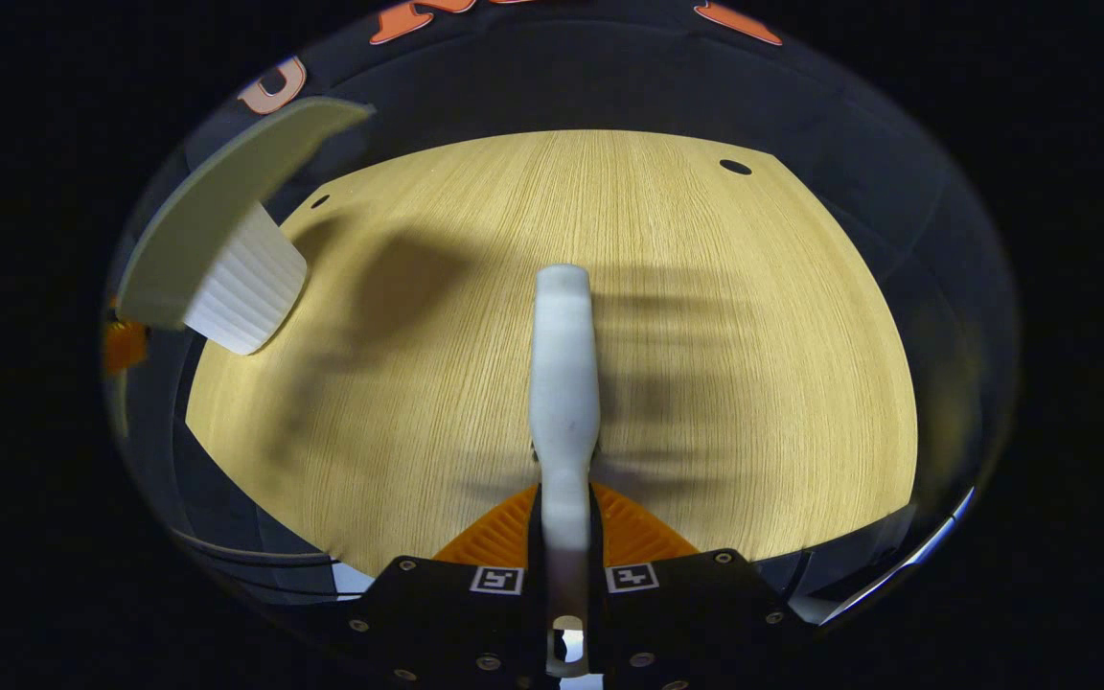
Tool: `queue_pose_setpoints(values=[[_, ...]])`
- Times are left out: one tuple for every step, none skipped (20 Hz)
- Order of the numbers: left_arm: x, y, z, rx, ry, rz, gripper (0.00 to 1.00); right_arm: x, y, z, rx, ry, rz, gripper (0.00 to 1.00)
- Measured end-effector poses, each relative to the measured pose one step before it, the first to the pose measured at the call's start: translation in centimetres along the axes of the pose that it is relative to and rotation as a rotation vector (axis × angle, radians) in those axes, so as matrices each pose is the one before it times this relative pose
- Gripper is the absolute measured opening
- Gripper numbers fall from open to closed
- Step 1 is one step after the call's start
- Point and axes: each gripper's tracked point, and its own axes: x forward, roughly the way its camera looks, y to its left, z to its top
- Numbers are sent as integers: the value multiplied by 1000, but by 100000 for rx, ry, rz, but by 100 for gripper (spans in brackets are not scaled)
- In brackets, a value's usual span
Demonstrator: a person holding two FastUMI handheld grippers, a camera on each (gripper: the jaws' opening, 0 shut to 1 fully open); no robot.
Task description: Pick up the small broom and dustpan from the desktop, sweep the trash into the dustpan with the broom, and then empty the trash into the garbage bin.
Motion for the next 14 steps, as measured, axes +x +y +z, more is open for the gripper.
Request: queue_pose_setpoints(values=[[1464, -11, -993, -1562, 2104, 1276, 31, -23, -2, -4, -393, 238, 45, 17], [864, 74, -1040, -2232, 2758, 775, 31, 11, -46, 42, -428, 194, 143, 17], [952, 31, -817, -2827, 1954, -248, 31, 13, -26, 8, -282, 28, 149, 17], [919, 14, -578, -2833, 1127, -649, 31, 66, 8, -73, -173, -3, -90, 17], [838, 79, -404, -2516, 852, -497, 31, -9, -23, -5, -116, 28, -79, 17], [859, 91, -136, -1913, -20, -445, 31, 24, 72, -14, 137, 271, -273, 16], [597, 466, -675, -1573, -980, 17, 31, 42, 21, 0, 10, 108, -413, 17], [961, -245, 99, -777, 22, 825, 31, 21, 70, -142, 1, 126, -155, 17], [829, 413, -88, -411, -180, 1066, 31, -63, 73, 71, -192, 136, 358, 17], [684, 272, -74, -84, 379, 1079, 31, 279, 26, -201, -917, 579, -45, 17], [700, 334, -27, -257, 498, 946, 31, 94, -16, -76, -1319, 581, -578, 17], [764, 337, -73, -1065, 1136, -250, 31, 101, 203, -21, -265, 110, -683, 17], [658, -77, -170, -2199, 1637, -789, 31, 168, 196, 21, -142, 188, -391, 17], [615, -248, -78, -1591, 775, -666, 31, 84, 166, 21, -189, 204, -251, 17]])
